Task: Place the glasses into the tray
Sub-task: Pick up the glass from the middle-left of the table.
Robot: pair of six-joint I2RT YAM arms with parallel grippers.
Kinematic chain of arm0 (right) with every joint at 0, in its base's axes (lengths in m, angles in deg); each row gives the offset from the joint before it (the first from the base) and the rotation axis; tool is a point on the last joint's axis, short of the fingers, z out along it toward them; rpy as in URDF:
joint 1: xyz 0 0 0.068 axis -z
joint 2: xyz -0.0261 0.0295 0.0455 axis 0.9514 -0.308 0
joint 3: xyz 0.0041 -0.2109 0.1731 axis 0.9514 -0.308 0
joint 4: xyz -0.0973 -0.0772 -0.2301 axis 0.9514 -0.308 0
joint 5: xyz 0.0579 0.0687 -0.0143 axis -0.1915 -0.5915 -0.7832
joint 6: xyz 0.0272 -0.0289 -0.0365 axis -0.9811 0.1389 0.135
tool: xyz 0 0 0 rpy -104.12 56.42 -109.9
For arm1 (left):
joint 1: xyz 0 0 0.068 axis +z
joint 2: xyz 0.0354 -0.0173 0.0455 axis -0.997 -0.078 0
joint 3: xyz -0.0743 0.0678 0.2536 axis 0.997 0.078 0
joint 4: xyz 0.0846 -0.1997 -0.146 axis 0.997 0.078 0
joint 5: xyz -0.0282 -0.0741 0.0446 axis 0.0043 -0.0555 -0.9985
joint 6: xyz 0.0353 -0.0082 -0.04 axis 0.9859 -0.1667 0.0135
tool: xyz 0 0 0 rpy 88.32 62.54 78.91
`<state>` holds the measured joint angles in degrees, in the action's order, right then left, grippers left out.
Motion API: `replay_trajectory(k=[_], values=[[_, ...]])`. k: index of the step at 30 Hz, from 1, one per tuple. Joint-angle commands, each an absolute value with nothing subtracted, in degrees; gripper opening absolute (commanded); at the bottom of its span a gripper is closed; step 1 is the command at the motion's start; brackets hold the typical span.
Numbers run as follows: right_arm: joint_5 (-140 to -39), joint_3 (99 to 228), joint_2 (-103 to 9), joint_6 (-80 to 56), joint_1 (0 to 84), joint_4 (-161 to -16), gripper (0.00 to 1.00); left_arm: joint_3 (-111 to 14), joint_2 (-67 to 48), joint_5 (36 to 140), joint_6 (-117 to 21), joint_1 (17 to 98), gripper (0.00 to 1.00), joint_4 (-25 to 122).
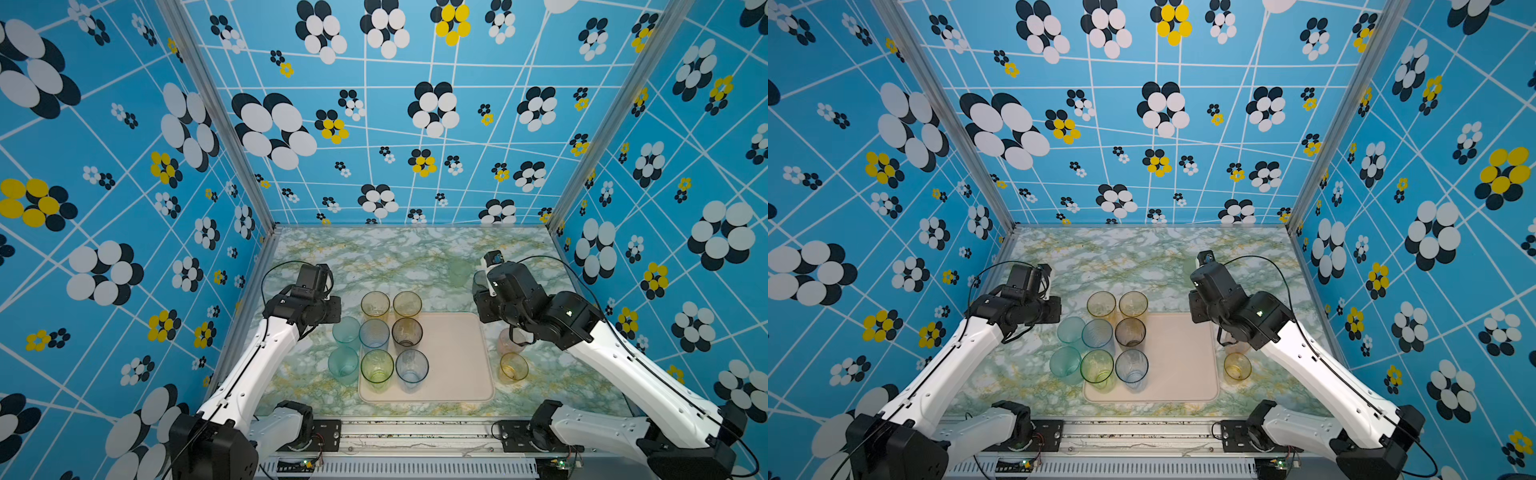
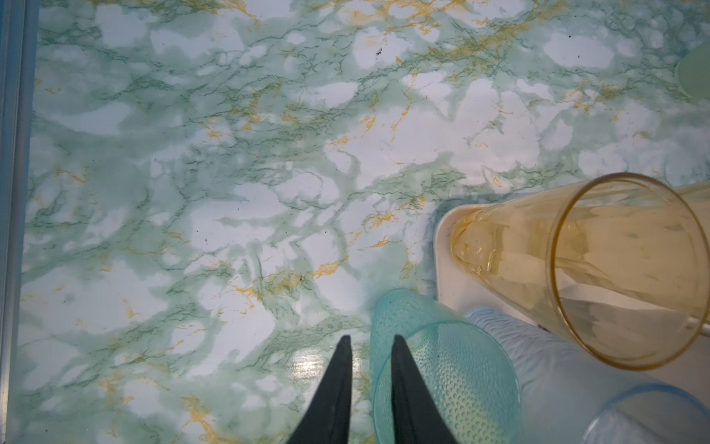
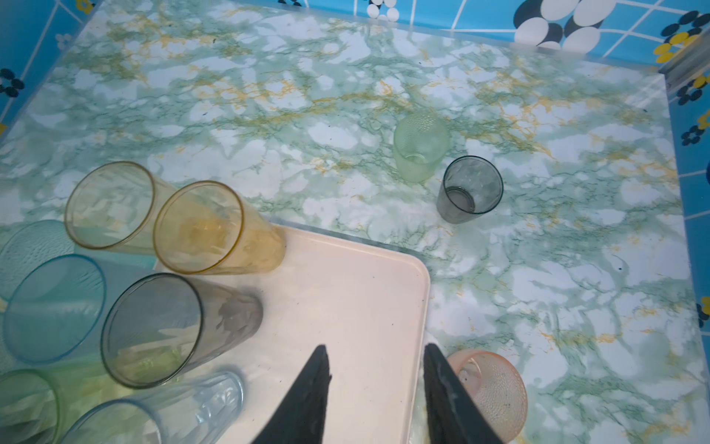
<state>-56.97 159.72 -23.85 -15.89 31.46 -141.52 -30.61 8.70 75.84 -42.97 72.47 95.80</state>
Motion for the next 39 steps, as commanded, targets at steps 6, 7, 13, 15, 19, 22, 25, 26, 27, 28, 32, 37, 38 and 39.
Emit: replay_trajectory(k=[6, 7, 13, 15, 19, 22, 25, 26, 27, 28, 32, 37, 38, 39], values=[[-63.52, 159.13, -29.12, -12.68, 36.31, -138.2, 0.43, -30.71, 8.07, 75.34, -42.49, 72.35, 0.2, 97.88], [-64.18, 159.15, -29.74, -12.63, 36.37, -137.76, 0.43, -30.71, 8.04, 75.33, -42.49, 72.39, 0.2, 97.97], [-66.6, 159.86, -33.45, -12.0, 36.56, -136.37, 0.43, -30.19, 7.7, 76.36, -42.67, 72.43, 0.18, 98.32], [-66.87, 159.76, -33.66, -11.79, 36.56, -136.27, 0.43, -30.1, 7.19, 76.77, -42.76, 72.43, 0.18, 98.39], [-66.65, 159.46, -33.15, -11.62, 36.65, -136.24, 0.43, -30.45, 6.21, 77.12, -42.76, 72.43, 0.18, 99.53], [-66.65, 159.17, -32.95, -11.53, 36.82, -136.18, 0.43, -30.45, 6.13, 77.9, -42.84, 72.35, 0.19, 99.98], [-66.94, 159.03, -33.04, -11.44, 36.83, -135.85, 0.43, -30.23, 6.1, 78.25, -42.91, 72.26, 0.2, 100.49], [-67.03, 159.0, -33.12, -11.44, 36.84, -135.75, 0.43, -30.11, 6.26, 78.45, -42.93, 72.26, 0.2, 100.65], [-67.17, 158.98, -33.25, -11.4, 36.91, -135.7, 0.43, -29.94, 6.38, 78.61, -43.06, 72.17, 0.2, 100.56], [-67.26, 158.98, -33.29, -11.36, 36.93, -135.65, 0.43, -29.75, 6.53, 78.8, -43.13, 72.19, 0.2, 100.63], [-67.7, 158.67, -33.44, -11.38, 36.91, -135.39, 0.43, -29.23, 6.88, 79.2, -43.44, 71.99, 0.2, 100.63], [-67.71, 158.63, -33.22, -11.27, 36.94, -135.3, 0.43, -28.61, 6.72, 79.33, -43.69, 71.83, 0.2, 100.82], [-67.77, 158.63, -33.13, -11.27, 36.93, -135.3, 0.43, -28.58, 6.63, 79.39, -43.74, 71.73, 0.2, 100.72], [-67.75, 158.54, -33.13, -11.27, 36.96, -135.3, 0.43, -28.52, 6.55, 79.38, -43.81, 71.8, 0.2, 100.71]])
